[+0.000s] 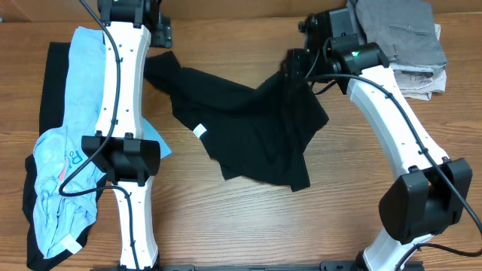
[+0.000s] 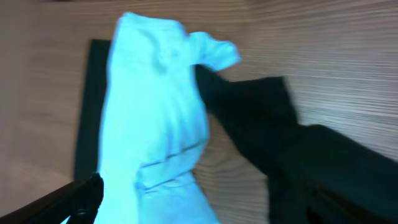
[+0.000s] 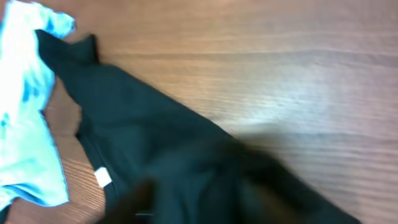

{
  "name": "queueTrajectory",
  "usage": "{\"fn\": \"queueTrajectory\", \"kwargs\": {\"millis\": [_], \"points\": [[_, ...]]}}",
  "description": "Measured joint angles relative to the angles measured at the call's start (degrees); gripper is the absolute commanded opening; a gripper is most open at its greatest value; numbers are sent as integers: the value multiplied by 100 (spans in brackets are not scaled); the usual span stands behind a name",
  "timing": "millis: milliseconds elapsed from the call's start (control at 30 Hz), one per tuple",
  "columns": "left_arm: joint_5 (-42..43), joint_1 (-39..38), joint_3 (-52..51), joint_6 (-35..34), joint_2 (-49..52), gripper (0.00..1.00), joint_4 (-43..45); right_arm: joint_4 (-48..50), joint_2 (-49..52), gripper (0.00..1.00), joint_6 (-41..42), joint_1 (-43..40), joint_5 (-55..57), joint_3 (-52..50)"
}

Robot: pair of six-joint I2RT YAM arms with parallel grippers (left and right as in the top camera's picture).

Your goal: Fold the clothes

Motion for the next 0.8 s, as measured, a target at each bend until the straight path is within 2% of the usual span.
{"fn": "queueTrajectory", "kwargs": {"millis": [100,333,600,800], "points": [[608,-17,85,229,-63,100,11,-649,0,98,-44,-13,-127,345],[1956,-354,201,1394,-610,100,-74,-2820,-249,100,-61,-525,-125,1869],[2343,-1893,243,2549,-997,100,-1104,-3950,-1681,100,-57,-1593,232,2594],[2341,-2931,-643,3001,-997,100,-1185,-4312,-2251,100,-59,-2527,367,2673]]}}
